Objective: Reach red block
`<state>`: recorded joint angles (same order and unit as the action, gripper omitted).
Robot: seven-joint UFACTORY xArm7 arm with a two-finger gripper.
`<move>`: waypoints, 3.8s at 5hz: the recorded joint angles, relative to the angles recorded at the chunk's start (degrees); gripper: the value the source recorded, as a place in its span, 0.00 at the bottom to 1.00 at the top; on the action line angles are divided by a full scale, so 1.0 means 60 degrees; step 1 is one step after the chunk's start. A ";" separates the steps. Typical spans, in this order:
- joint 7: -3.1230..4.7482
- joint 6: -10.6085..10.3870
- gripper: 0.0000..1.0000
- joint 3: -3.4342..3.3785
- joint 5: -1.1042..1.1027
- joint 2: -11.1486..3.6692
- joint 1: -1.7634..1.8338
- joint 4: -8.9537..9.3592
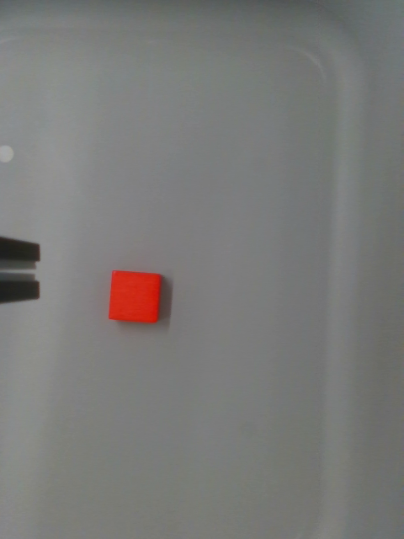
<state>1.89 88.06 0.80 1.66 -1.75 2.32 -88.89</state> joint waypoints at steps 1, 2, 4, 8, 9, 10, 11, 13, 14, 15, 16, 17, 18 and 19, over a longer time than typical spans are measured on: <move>0.0000 0.0000 0.00 0.0000 0.0000 0.0000 0.0000 0.0000; 0.0002 -0.0266 0.00 0.0005 0.0006 -0.0075 -0.0006 0.0194; 0.0005 -0.0580 0.00 0.0011 0.0014 -0.0163 -0.0012 0.0424; 0.0012 -0.1300 0.00 0.0025 0.0031 -0.0367 -0.0028 0.0950; 0.0012 -0.1300 0.00 0.0025 0.0031 -0.0367 -0.0028 0.0950; 0.0015 -0.1697 0.00 0.0033 0.0041 -0.0478 -0.0036 0.1240; 0.0015 -0.1697 0.00 0.0033 0.0041 -0.0478 -0.0036 0.1240; 0.0019 -0.2113 0.00 0.0041 0.0050 -0.0596 -0.0045 0.1544; 0.0023 -0.2544 0.00 0.0050 0.0061 -0.0717 -0.0054 0.1859; 0.0023 -0.2544 0.00 0.0050 0.0061 -0.0717 -0.0054 0.1859; 0.0026 -0.2964 0.00 0.0058 0.0071 -0.0836 -0.0063 0.2166; 0.0026 -0.2964 0.00 0.0058 0.0071 -0.0836 -0.0063 0.2166; 0.0030 -0.3416 0.00 0.0066 0.0082 -0.0963 -0.0073 0.2496; 0.0030 -0.3416 0.00 0.0066 0.0082 -0.0963 -0.0073 0.2496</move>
<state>2.07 67.57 1.20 2.15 -7.53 1.88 -73.92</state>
